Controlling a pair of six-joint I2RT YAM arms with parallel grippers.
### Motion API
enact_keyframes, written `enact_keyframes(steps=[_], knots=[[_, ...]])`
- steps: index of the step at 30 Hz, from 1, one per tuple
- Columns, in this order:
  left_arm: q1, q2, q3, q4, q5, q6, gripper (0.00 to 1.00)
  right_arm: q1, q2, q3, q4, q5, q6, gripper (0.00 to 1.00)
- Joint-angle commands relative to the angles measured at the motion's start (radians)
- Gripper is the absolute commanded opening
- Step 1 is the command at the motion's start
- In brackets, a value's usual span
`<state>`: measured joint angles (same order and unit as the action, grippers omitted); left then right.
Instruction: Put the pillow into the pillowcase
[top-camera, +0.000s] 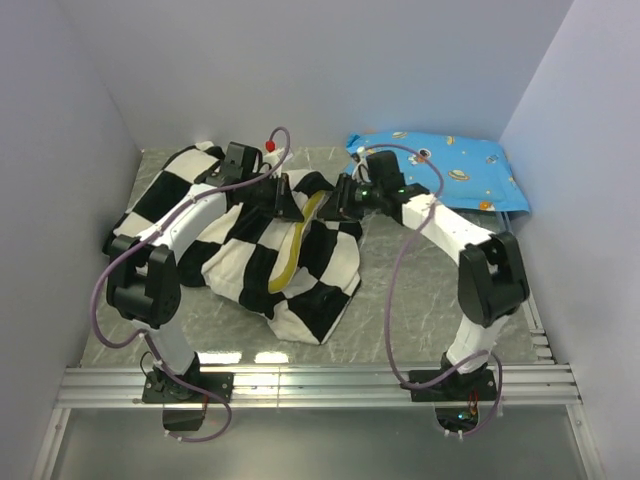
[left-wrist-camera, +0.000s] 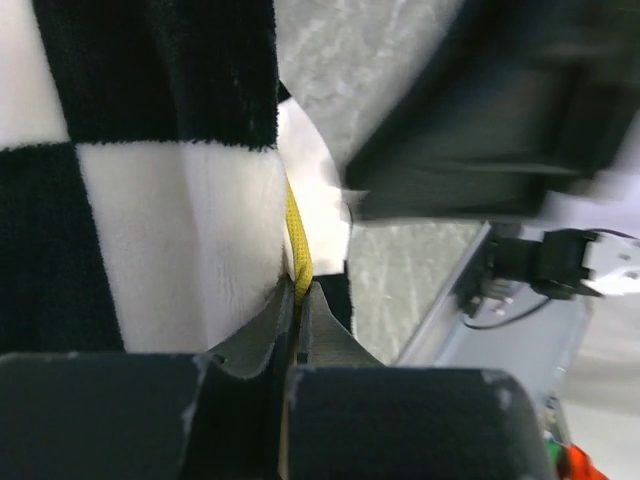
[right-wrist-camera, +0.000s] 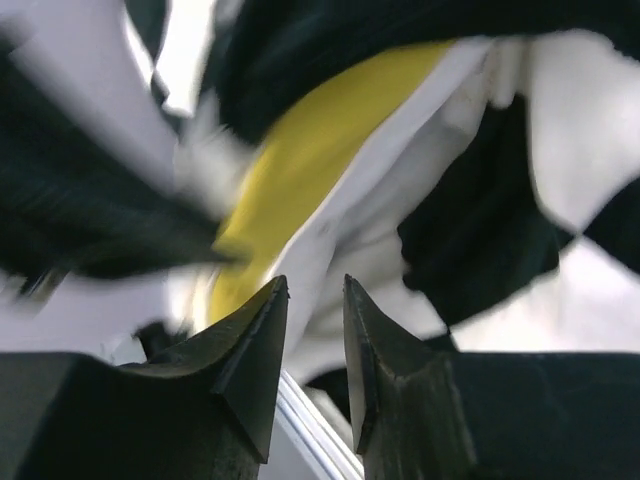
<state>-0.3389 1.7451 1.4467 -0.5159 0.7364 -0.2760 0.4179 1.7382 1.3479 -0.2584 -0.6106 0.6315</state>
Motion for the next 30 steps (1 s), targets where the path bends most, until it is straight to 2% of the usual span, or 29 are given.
enact_keyframes(steps=[1, 5, 7, 9, 14, 18, 22, 26, 27, 28, 29, 30], knots=[[0.026, -0.041, -0.003, 0.088, 0.175, -0.063, 0.00, -0.007, 0.112, -0.042, 0.160, 0.095, 0.169, 0.37], [0.029, -0.033, 0.000, 0.108, 0.221, -0.080, 0.00, 0.019, 0.133, -0.118, 0.312, 0.152, 0.263, 0.43], [0.031, -0.026, 0.006, 0.103, 0.251, -0.081, 0.00, 0.033, 0.147, -0.113, 0.364, 0.181, 0.272, 0.50], [0.032, -0.021, 0.001, 0.097, 0.270, -0.080, 0.00, 0.045, 0.182, -0.083, 0.404, 0.209, 0.295, 0.51], [0.035, -0.033, -0.019, 0.085, 0.284, -0.066, 0.00, 0.074, 0.245, -0.006, 0.392, 0.267, 0.329, 0.54], [0.035, -0.039, -0.035, 0.089, 0.299, -0.072, 0.00, 0.097, 0.285, 0.037, 0.311, 0.357, 0.326, 0.57], [0.037, -0.052, -0.046, 0.090, 0.299, -0.072, 0.00, 0.102, 0.354, 0.088, 0.222, 0.417, 0.321, 0.56], [0.047, -0.058, -0.054, 0.067, 0.285, -0.051, 0.00, 0.091, 0.362, 0.077, 0.191, 0.436, 0.281, 0.43], [0.052, -0.058, -0.057, 0.051, 0.281, -0.039, 0.00, 0.088, 0.362, 0.071, 0.199, 0.425, 0.275, 0.33], [0.061, -0.056, -0.057, 0.041, 0.282, -0.031, 0.00, 0.084, 0.360, 0.069, 0.196, 0.422, 0.263, 0.29], [0.067, -0.049, -0.057, 0.027, 0.281, -0.022, 0.00, 0.076, 0.359, 0.071, 0.191, 0.419, 0.229, 0.14], [0.074, -0.050, -0.058, -0.001, 0.273, -0.002, 0.00, 0.068, 0.354, 0.069, 0.197, 0.407, 0.206, 0.05]])
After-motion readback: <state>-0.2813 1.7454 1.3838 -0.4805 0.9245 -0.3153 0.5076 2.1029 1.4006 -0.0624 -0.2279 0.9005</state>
